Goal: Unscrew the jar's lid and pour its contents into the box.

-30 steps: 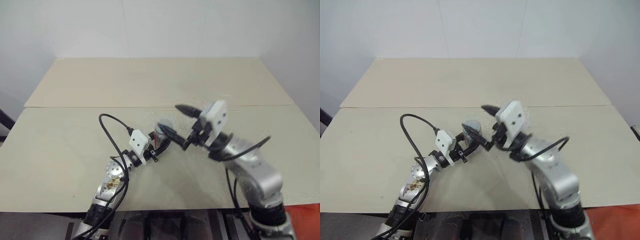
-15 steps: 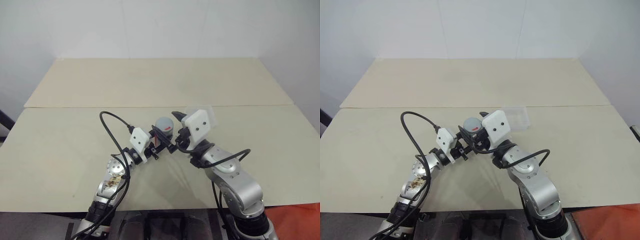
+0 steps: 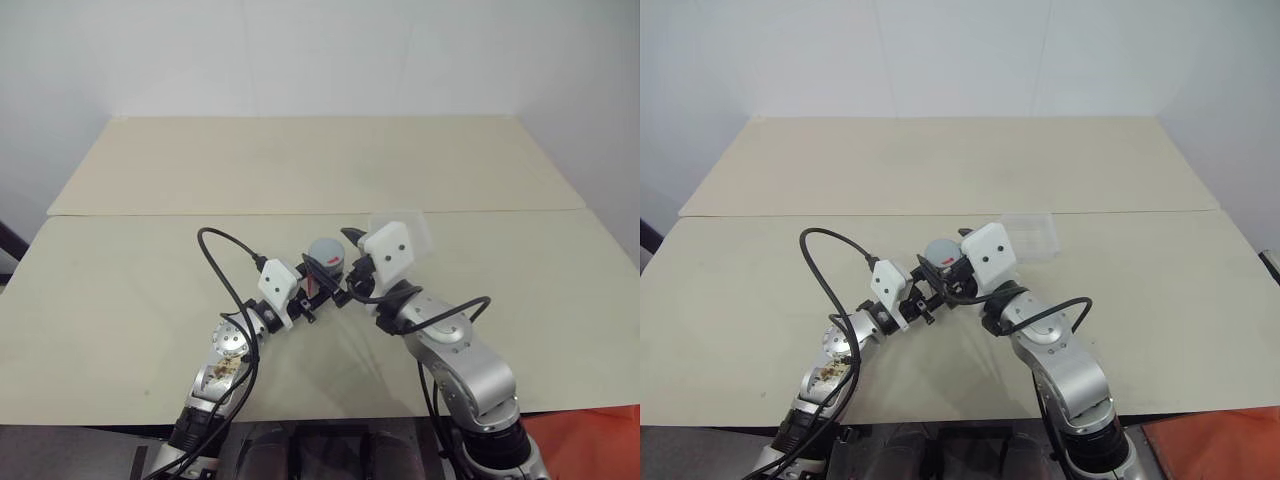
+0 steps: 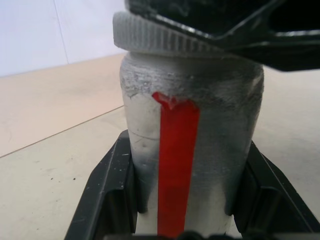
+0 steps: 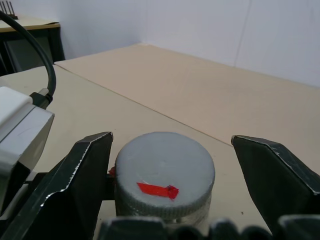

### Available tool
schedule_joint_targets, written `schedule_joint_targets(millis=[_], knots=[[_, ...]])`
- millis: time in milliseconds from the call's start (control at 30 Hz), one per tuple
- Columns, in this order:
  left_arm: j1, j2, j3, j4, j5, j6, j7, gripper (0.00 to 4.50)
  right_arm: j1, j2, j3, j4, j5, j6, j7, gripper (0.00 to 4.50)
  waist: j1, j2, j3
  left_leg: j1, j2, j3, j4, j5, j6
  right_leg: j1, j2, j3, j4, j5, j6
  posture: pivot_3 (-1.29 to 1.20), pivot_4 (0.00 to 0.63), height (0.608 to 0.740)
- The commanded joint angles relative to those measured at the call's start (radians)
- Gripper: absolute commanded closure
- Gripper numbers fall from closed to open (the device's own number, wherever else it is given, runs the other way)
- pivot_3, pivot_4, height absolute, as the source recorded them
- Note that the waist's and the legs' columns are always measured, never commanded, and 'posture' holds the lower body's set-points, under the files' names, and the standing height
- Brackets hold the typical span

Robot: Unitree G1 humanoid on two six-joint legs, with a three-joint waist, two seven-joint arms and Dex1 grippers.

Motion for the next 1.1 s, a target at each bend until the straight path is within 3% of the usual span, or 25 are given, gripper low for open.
schedule_joint_targets(millis=[33,100,133,600,700,833,1100], knots=[[-0.004,-0.01,-0.005,-0.044,-0.002,-0.019,0.006,2.52,-0.006,0.007,-0.016,-0.036,0.009,-0.001,0.006,0.96,0.0,0.0,0.0,0.0,0.0,0.0,0.0,0.0,0.0,0.0,0.0,0.0,0.0,0.0,0.0,0.0,0.15,0.74],[-0.008,-0.013,-0.009,-0.04,-0.001,-0.02,0.006,2.52,-0.007,0.001,-0.014,-0.036,0.006,0.009,0.007,1.65,0.0,0.0,0.0,0.0,0.0,0.0,0.0,0.0,0.0,0.0,0.0,0.0,0.0,0.0,0.0,0.0,0.15,0.74],[-0.011,-0.015,-0.01,-0.04,-0.002,-0.019,0.006,2.52,-0.007,-0.002,-0.011,-0.035,0.001,0.013,0.006,1.78,-0.001,0.0,0.0,0.0,0.0,0.0,0.0,0.0,0.0,0.0,0.0,0.0,0.0,0.0,0.0,0.0,0.15,0.74],[-0.013,-0.007,-0.004,-0.038,-0.006,-0.021,-0.006,2.52,-0.021,-0.02,-0.041,-0.024,0.016,-0.004,0.036,1.78,-0.001,0.0,0.0,0.0,0.0,0.0,0.0,0.0,0.0,0.0,0.0,0.0,0.0,0.0,0.0,0.0,0.15,0.74],[-0.012,-0.009,-0.003,-0.032,-0.003,-0.026,-0.005,2.52,-0.03,-0.003,-0.069,-0.033,0.044,0.013,0.036,1.17,-0.001,0.0,0.0,0.0,0.0,0.0,0.0,0.0,0.0,0.0,0.0,0.0,0.0,0.0,0.0,0.0,0.15,0.74],[-0.01,-0.011,-0.004,-0.033,0.0,-0.026,-0.001,2.52,-0.04,-0.024,-0.054,-0.051,0.035,0.018,0.053,0.03,-0.003,0.0,0.0,0.0,0.0,0.0,0.0,0.0,0.0,0.0,0.0,0.0,0.0,0.0,0.0,0.0,0.15,0.74],[-0.012,-0.012,-0.003,-0.037,0.001,-0.026,0.003,2.52,-0.033,-0.031,-0.031,-0.042,0.035,0.02,0.072,0.03,-0.003,0.0,0.0,0.0,0.0,0.0,0.0,0.0,0.0,0.0,0.0,0.0,0.0,0.0,0.0,0.0,0.15,0.74]])
